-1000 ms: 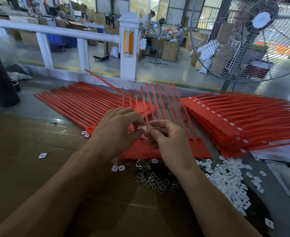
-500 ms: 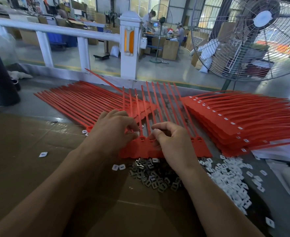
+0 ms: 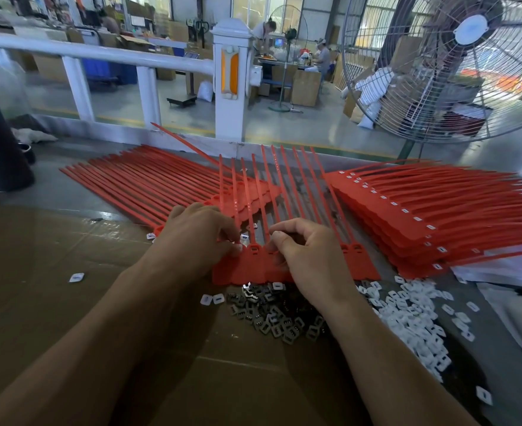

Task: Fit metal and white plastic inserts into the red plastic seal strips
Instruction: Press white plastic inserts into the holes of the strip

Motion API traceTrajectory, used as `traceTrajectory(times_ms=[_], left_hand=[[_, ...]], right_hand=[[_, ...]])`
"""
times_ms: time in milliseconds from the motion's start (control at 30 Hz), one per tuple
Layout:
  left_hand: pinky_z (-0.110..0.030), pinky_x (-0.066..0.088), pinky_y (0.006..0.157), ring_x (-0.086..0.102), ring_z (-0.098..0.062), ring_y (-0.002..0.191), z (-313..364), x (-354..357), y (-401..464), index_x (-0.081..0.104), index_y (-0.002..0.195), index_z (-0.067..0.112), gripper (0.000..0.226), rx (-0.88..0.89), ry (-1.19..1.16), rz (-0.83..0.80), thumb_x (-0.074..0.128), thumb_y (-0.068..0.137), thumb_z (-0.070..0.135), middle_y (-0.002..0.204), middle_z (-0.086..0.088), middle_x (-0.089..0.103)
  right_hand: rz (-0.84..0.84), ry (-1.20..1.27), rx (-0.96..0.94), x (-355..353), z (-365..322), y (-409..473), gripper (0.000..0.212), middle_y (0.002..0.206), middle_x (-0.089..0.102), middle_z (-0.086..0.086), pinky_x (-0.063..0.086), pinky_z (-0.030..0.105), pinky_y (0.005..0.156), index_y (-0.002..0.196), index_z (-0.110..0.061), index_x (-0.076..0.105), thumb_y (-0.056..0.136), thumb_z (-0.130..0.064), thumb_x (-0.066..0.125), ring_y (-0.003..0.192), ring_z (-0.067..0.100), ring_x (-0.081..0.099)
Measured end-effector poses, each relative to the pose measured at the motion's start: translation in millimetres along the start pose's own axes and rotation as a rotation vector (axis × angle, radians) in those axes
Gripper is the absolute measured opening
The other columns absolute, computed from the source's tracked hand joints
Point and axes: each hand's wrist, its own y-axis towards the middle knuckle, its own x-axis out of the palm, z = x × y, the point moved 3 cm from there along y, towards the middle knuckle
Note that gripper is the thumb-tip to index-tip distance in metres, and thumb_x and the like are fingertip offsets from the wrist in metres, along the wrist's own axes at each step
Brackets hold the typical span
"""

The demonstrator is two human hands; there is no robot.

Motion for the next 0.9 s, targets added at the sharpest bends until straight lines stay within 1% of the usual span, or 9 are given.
traceTrajectory(times_ms=[167,300,433,500,567,633,700,800,900], left_hand=[[-0.034,0.022,0.099,0.044,-0.008,0.115,-1.3,-3.0,-0.2,0.071,0.104,0.044,0.016,-0.002,0.010,-0.013,0.072,0.089,0.044,0.102,0.024,0.055],[-0.032,0.020,0.094,0.043,-0.008,0.114,0.3,-3.9,-0.3,0.072,0.105,0.046,0.015,0.034,0.061,-0.037,0.071,0.090,0.042,0.098,0.027,0.049],[-0.029,0.020,0.089,0.043,-0.007,0.109,7.5,-4.5,-2.1,0.072,0.108,0.046,0.016,0.097,0.156,-0.054,0.066,0.094,0.044,0.103,0.024,0.055],[-0.030,0.024,0.088,0.044,-0.008,0.105,14.3,-3.5,-3.5,0.072,0.110,0.043,0.017,0.147,0.223,-0.057,0.064,0.095,0.039,0.104,0.022,0.057],[-0.031,0.024,0.086,0.045,-0.008,0.103,20.5,-2.1,-4.9,0.070,0.112,0.040,0.019,0.185,0.282,-0.061,0.062,0.096,0.034,0.104,0.019,0.057],[-0.031,0.021,0.082,0.043,-0.009,0.101,23.9,-1.9,-5.3,0.068,0.116,0.039,0.022,0.195,0.326,-0.089,0.059,0.098,0.031,0.105,0.017,0.056],[-0.031,0.020,0.082,0.043,-0.009,0.102,25.4,-2.3,-5.8,0.067,0.119,0.039,0.025,0.196,0.347,-0.122,0.056,0.098,0.031,0.107,0.015,0.055],[-0.031,0.021,0.083,0.043,-0.011,0.103,27.8,-3.5,-6.7,0.067,0.120,0.037,0.027,0.205,0.381,-0.147,0.055,0.097,0.031,0.108,0.014,0.054],[-0.031,0.023,0.085,0.044,-0.011,0.107,28.4,-3.9,-7.1,0.067,0.121,0.037,0.028,0.199,0.395,-0.169,0.055,0.096,0.031,0.110,0.013,0.054]], right_hand=[[-0.016,-0.028,-0.007,-2.8,-2.5,0.0,0.014,0.084,0.076,-0.012,0.062,0.031,0.074,0.096,-0.032,0.073,0.101,-0.025,0.063,0.074,0.007,0.072],[-0.058,-0.138,-0.035,-9.4,-2.5,2.7,0.009,0.088,0.074,-0.013,0.052,0.022,0.073,0.099,-0.032,0.075,0.099,-0.030,0.065,0.081,0.002,0.069],[-0.100,-0.207,-0.037,-19.1,-3.8,6.6,0.007,0.088,0.074,-0.014,0.050,0.021,0.072,0.095,-0.032,0.074,0.098,-0.034,0.068,0.077,0.000,0.068],[-0.117,-0.234,-0.031,-24.4,-5.1,7.9,0.007,0.087,0.074,-0.015,0.049,0.021,0.071,0.092,-0.033,0.074,0.097,-0.035,0.069,0.075,-0.001,0.068],[-0.173,-0.274,-0.024,-28.9,-5.7,8.3,0.007,0.085,0.074,-0.015,0.048,0.021,0.071,0.091,-0.034,0.074,0.096,-0.035,0.071,0.074,-0.002,0.068],[-0.271,-0.317,-0.010,-31.9,-6.4,7.3,0.007,0.080,0.073,-0.017,0.047,0.019,0.068,0.088,-0.033,0.075,0.095,-0.032,0.073,0.070,-0.006,0.066],[-0.383,-0.376,0.012,-32.4,-7.7,5.3,0.004,0.082,0.072,-0.021,0.046,0.018,0.068,0.088,-0.034,0.076,0.092,-0.034,0.077,0.071,-0.008,0.065],[-0.505,-0.479,0.031,-28.1,-10.7,1.3,0.007,0.086,0.072,-0.021,0.049,0.022,0.074,0.089,-0.036,0.076,0.086,-0.037,0.082,0.078,-0.006,0.067],[-0.546,-0.533,0.022,-23.3,-11.9,-1.3,0.010,0.090,0.071,-0.016,0.051,0.022,0.073,0.090,-0.033,0.075,0.085,-0.033,0.084,0.080,-0.002,0.066]])
